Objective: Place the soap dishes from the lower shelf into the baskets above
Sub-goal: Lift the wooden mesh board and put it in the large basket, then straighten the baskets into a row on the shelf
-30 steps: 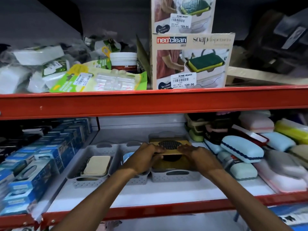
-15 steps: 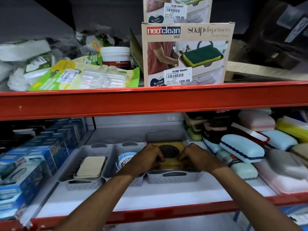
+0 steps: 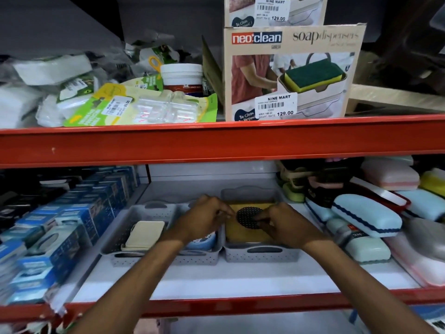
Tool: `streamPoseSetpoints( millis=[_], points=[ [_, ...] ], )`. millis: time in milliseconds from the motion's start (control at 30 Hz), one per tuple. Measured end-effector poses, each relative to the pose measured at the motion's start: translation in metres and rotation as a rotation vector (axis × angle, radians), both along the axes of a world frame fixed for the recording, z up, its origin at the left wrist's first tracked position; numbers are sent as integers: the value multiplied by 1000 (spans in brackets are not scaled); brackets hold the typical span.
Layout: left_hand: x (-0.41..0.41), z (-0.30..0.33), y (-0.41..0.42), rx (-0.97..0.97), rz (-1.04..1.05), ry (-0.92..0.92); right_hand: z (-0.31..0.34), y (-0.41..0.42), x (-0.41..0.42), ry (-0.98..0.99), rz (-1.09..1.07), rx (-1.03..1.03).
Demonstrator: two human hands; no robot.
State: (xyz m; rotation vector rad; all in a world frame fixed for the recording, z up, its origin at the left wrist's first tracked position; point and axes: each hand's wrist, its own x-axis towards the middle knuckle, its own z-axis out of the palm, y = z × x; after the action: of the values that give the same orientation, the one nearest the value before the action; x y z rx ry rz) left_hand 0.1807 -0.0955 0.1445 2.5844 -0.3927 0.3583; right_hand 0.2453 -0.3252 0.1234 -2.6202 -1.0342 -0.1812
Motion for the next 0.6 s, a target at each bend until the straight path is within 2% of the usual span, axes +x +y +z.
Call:
streamPoseSetpoints(
  millis=[67, 133, 200, 400, 600],
  points=[
    [-10, 5, 31, 21, 25, -57, 1, 18, -8, -26, 75, 46],
    [-18, 4, 57, 77, 75, -48, 5, 42, -22, -71, 165, 41],
    [-24, -4, 71, 132, 127, 0, 3, 66, -28, -33, 217, 16],
    [-29, -20, 72, 220, 91, 142, -10, 102, -28, -96, 230, -149],
    [-32, -23, 81, 237, 52, 191, -17, 105, -25, -98, 236, -101]
  ],
)
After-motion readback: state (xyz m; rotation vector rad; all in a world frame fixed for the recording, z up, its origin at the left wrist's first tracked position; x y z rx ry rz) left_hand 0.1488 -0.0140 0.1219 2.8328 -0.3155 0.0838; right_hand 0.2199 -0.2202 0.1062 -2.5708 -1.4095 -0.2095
